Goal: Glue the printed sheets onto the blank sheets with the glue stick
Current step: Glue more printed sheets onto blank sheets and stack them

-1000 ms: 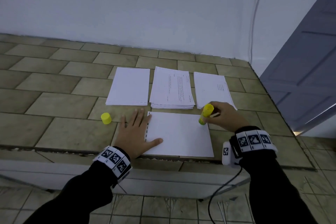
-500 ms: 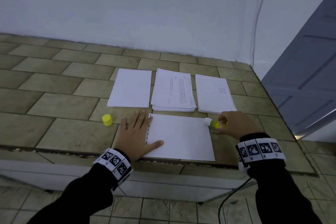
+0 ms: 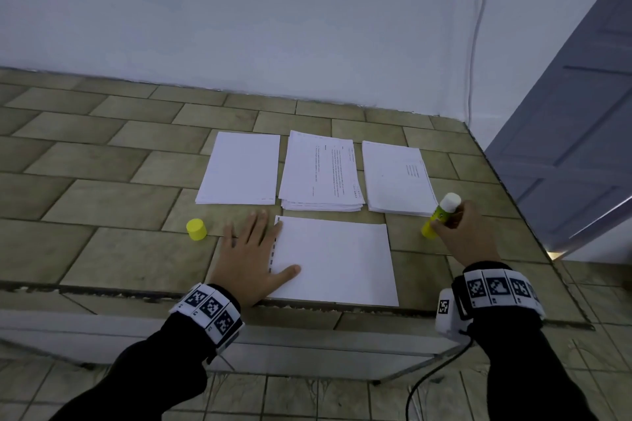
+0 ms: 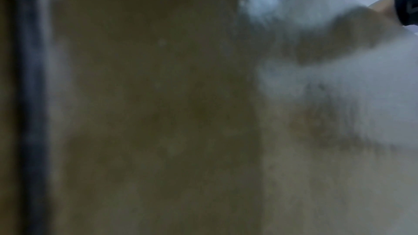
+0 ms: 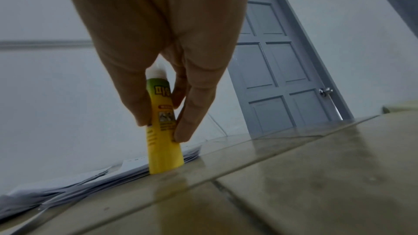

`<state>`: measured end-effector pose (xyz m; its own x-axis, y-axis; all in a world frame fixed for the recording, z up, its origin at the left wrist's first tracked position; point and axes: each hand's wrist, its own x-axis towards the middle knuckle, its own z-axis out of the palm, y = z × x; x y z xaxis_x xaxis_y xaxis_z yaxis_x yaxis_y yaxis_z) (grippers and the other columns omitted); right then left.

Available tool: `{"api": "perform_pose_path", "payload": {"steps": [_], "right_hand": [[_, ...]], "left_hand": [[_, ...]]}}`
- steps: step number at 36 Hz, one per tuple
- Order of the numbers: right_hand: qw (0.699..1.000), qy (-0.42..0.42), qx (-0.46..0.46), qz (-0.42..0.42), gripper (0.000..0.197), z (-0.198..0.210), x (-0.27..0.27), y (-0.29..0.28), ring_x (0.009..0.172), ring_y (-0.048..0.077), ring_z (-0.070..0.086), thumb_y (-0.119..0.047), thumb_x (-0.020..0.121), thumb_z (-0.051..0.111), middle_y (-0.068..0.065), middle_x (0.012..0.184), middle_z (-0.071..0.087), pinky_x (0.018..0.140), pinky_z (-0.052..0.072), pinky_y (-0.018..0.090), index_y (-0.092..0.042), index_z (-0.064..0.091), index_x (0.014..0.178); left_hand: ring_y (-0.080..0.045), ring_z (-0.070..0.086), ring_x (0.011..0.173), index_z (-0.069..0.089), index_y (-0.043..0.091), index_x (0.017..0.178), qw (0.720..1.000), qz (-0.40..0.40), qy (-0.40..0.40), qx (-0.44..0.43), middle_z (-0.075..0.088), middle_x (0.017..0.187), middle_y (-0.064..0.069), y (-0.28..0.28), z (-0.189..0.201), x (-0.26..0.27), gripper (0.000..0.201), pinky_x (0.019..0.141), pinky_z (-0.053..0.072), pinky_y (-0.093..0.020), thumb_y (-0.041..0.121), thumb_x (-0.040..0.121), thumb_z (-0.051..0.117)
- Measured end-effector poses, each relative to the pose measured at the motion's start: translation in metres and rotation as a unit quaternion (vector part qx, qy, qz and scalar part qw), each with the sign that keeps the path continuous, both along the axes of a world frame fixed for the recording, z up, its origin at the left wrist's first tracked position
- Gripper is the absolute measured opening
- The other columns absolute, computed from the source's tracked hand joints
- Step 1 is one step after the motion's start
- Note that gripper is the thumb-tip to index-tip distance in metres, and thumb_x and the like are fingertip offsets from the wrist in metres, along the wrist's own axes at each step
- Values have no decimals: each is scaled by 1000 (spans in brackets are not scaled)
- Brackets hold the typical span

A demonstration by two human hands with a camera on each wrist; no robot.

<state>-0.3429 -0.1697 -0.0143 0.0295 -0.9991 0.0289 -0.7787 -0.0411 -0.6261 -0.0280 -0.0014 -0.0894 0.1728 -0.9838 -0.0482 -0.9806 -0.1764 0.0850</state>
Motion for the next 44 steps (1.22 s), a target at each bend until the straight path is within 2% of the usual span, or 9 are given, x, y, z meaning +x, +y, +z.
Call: {"api": "perform_pose_path", "payload": {"steps": [7,9,12,18,20,23,32,38,44], "right_hand": [[1000,9,19,-19,36,-2,-2,-2,81,24,51,-13,80,75,9,90,55,68,37,32,-1,51,105],[998,28,50,-36,26,-1,-2,1,67,20,48,-18,80,76,8,74,53,61,35,29,-2,56,85],[980,133,149,-2,39,-1,-2,12,58,19,47,-33,86,68,5,60,50,60,36,28,-9,50,61],[971,117,169,125,25,10,37,25,51,11,56,-20,90,61,3,62,63,51,46,20,-10,57,68],[981,92,97,142,18,13,57,17,64,17,62,-17,87,64,6,73,67,64,52,26,-11,58,71],[988,76,-6,132,4,15,82,-3,85,21,61,-12,86,65,7,90,66,75,45,26,-10,62,86],[967,218,126,46,61,-11,118,-56,129,39,42,-35,90,65,21,139,42,107,38,48,-1,36,131],[958,263,106,50,57,-21,113,-61,117,35,52,-42,84,71,17,125,52,100,44,44,-3,49,119],[972,220,73,33,36,-15,105,-64,111,35,56,-29,90,65,18,119,58,94,48,43,-3,55,113]], "left_hand": [[-27,8,151,13,16,157,1000,-10,10,-24,10,163,-9,-1,-5,2,109,117,9,-61,86,75,-9],[-28,8,151,13,15,157,1000,-12,8,-25,9,163,-10,-1,-5,1,110,117,8,-60,85,76,-10],[-28,10,151,15,13,156,999,-11,6,-29,12,163,-11,0,-5,1,102,118,9,-60,81,81,1],[-28,14,150,17,12,156,999,-5,27,-44,17,162,-10,-1,-7,1,95,117,13,-60,75,86,7],[-26,9,151,12,13,156,998,-4,35,-43,12,163,-8,-1,-6,1,95,118,10,-58,75,85,4],[-24,9,151,12,13,156,998,0,36,-52,12,163,-7,-1,-5,1,97,119,8,-56,77,84,-2],[-20,1,151,6,16,157,998,9,51,-47,5,164,-4,0,-3,0,93,120,1,-54,71,82,4],[-22,6,151,10,17,157,997,4,49,-53,8,164,-4,-1,-7,3,88,119,5,-56,68,85,8],[-19,-2,151,3,21,157,998,8,53,-41,1,164,-2,0,-6,2,89,120,-1,-53,69,82,3]]}}
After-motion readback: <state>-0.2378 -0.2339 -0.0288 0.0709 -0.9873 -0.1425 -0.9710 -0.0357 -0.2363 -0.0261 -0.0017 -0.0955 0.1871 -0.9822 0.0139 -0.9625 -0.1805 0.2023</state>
